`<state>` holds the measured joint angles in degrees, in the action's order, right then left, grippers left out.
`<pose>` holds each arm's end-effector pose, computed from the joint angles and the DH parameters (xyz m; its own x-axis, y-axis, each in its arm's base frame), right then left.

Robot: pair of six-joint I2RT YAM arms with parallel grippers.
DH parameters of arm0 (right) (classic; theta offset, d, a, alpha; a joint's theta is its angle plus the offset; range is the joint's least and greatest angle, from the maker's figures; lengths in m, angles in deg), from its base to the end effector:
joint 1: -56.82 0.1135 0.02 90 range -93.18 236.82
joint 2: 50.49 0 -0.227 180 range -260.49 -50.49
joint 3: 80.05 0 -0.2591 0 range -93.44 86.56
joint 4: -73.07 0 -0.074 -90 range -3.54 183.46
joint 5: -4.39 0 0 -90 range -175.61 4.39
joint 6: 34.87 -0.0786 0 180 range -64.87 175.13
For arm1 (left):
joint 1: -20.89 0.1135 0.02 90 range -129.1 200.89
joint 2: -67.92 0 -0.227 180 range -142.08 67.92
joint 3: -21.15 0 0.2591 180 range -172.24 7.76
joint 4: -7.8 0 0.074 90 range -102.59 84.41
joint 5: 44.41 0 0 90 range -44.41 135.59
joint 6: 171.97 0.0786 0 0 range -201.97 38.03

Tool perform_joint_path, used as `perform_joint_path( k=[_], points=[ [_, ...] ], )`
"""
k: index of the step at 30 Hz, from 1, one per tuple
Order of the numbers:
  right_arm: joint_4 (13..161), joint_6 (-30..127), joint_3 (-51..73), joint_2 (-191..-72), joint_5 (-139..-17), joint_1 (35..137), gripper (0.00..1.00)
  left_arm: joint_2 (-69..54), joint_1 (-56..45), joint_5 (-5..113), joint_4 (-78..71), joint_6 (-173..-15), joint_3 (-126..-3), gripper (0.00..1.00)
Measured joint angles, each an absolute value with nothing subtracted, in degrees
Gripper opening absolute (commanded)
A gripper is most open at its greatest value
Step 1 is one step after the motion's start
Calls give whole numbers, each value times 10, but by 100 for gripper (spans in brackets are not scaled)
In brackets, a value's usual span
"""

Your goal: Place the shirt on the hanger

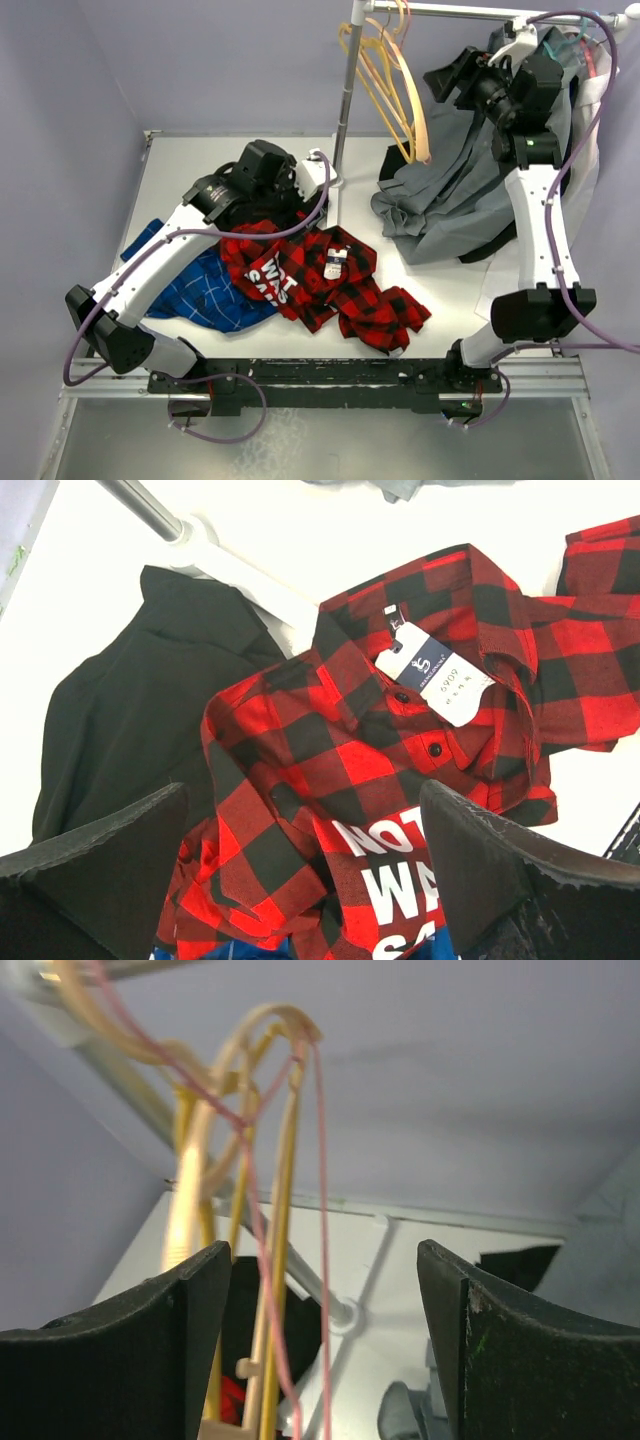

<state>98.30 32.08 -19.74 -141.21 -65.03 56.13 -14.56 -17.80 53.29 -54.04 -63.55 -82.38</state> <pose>0.3971 0.0228 0.4756 -0.0729 0.3675 -0.9272 -0.3379 0.8656 0.3696 0.2643 -0.2252 0.3324 -0.2630 0.6118 -0.7460 0.8240 0.5447 0.1562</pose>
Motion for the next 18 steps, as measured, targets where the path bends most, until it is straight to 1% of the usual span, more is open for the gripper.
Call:
perform_joint_path(
  k=[7, 11, 18],
  points=[
    [909, 310, -152, -1369, -618, 565, 74, -146, -178, 533, -534, -635, -805, 100],
    [896, 305, -132, -1380, -614, 565, 74, -146, -178, 533, -532, -635, -805, 100],
    [897, 299, -138, -1418, -609, 577, 73, -146, -178, 536, -532, -634, -804, 100]
  ],
)
